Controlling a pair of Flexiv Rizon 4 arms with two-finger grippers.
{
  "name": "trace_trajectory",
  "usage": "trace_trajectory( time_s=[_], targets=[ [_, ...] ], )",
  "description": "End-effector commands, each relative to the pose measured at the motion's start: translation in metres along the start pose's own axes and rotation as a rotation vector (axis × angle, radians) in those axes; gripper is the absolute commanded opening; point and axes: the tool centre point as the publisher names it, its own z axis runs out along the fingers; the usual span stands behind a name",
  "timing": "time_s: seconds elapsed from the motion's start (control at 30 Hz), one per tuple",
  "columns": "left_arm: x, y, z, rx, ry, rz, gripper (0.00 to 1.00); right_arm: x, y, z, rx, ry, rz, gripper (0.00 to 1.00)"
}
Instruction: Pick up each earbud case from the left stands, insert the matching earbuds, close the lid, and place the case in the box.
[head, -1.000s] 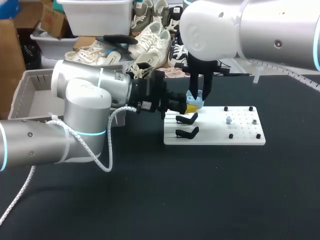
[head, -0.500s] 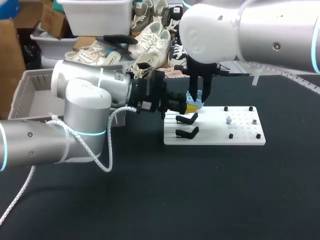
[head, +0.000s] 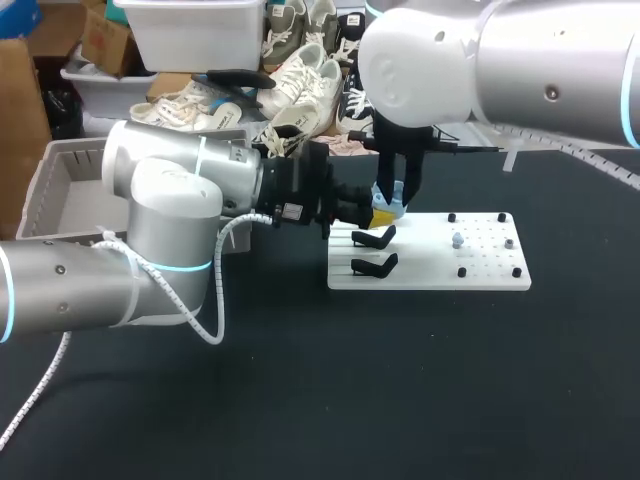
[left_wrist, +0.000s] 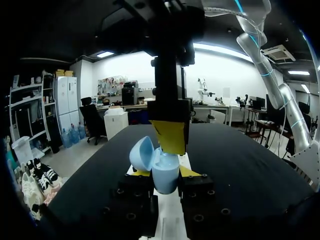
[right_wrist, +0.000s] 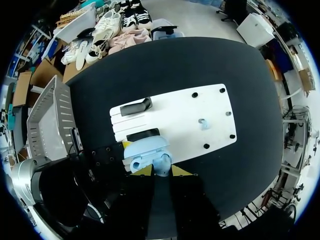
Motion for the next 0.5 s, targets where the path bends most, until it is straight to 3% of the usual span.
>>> trace_trajectory(
  time_s=[0.03,0.17,0.2,0.23,0.5],
  targets=[
    [-0.0009,0.0004,0.0003,-0.001,-0.003,0.001,0.00,0.0007,0.0003,0.0015,-0.002,0.000,-0.001,0.00],
    [-0.0009,0.0004,0.0003,-0.001,-0.003,0.001,0.00,0.0010,-0.0001,0.0013,-0.003,-0.001,0.000,0.00],
    [-0.0009,0.0004,0.0003,-0.001,-0.003,0.001,0.00,0.0010,-0.0002,0.0012,-0.003,0.000,0.000,0.04],
    [-0.0009,0.0004,0.0003,-0.001,-0.003,0.001,0.00,0.0011,-0.0003,0.0012,-0.003,0.000,-0.001,0.18],
    [-0.0009,0.0004,0.0003,-0.001,-0.003,0.001,0.00,0.0027,-0.0013,0.0008,-0.004,0.002,0.000,0.20]
  ],
)
